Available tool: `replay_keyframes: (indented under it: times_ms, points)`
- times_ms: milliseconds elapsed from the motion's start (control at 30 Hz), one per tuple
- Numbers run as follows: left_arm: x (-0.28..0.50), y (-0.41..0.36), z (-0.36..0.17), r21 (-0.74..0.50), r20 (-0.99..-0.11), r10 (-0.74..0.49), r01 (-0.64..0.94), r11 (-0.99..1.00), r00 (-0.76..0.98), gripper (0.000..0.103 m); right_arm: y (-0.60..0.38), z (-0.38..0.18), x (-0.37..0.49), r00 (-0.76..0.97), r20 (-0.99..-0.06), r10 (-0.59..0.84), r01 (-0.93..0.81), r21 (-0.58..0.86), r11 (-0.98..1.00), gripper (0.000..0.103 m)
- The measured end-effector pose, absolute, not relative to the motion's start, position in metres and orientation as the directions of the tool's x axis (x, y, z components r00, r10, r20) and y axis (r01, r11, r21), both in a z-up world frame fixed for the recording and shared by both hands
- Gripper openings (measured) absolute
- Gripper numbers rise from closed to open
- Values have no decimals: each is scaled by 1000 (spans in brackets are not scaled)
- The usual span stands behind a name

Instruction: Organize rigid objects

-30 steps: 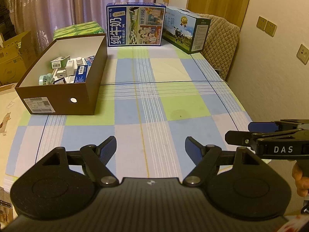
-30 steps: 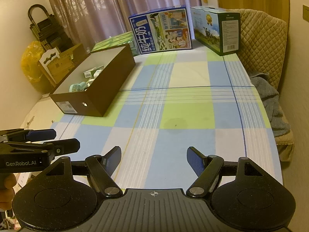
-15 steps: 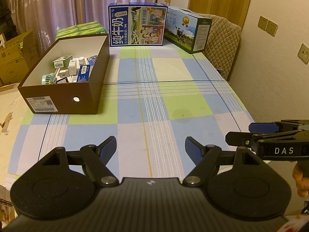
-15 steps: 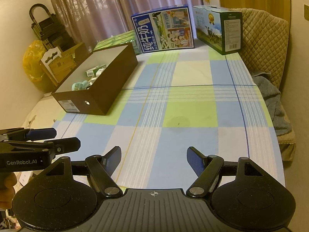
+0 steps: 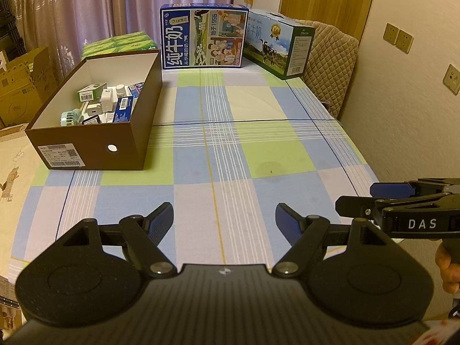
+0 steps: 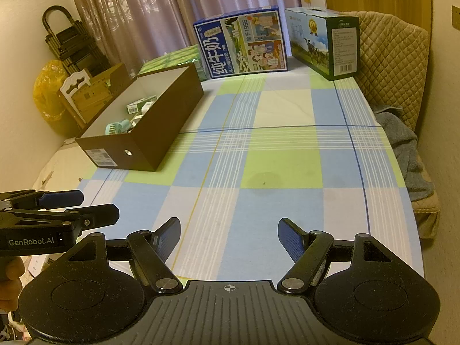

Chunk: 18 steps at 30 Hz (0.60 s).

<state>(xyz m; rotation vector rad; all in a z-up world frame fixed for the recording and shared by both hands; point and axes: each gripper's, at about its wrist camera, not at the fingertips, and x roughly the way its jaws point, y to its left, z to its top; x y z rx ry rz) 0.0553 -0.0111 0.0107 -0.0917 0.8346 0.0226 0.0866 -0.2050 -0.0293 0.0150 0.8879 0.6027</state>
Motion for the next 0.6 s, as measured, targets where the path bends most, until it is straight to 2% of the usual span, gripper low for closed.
replay_keyframes:
  times_ms: [600]
  points:
    - [61, -16, 9, -66, -741, -13, -54, 996, 671, 75, -210, -34, 92, 472, -726, 500, -481, 264, 836, 72]
